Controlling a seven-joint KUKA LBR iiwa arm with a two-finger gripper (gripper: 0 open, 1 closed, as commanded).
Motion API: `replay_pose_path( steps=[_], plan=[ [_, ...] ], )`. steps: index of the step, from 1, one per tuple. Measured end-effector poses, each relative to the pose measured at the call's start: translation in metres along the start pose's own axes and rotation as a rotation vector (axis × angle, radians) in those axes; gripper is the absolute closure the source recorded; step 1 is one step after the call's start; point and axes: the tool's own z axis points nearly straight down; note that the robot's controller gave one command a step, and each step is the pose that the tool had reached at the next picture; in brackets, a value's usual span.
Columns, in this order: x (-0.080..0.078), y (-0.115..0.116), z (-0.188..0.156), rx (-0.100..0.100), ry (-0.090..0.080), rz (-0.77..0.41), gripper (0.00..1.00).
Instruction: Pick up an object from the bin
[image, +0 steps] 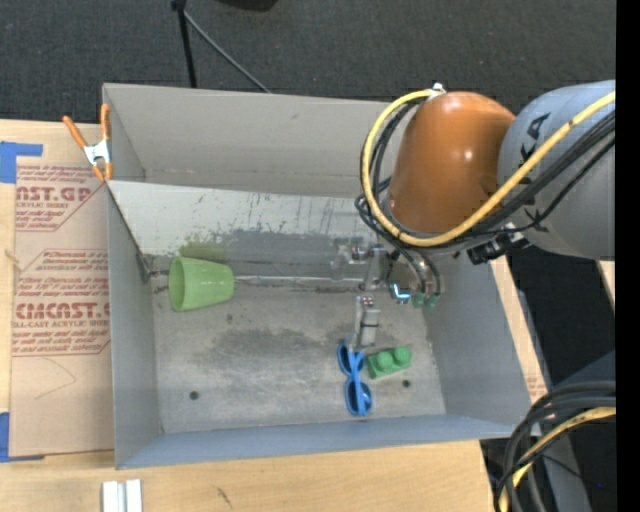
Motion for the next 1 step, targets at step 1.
replay_pose_path(
  steps=[1],
  plan=[
    [0.0541, -0.0586, 0.1395, 0.002, 0.012, -0.074, 0.0]
  ],
)
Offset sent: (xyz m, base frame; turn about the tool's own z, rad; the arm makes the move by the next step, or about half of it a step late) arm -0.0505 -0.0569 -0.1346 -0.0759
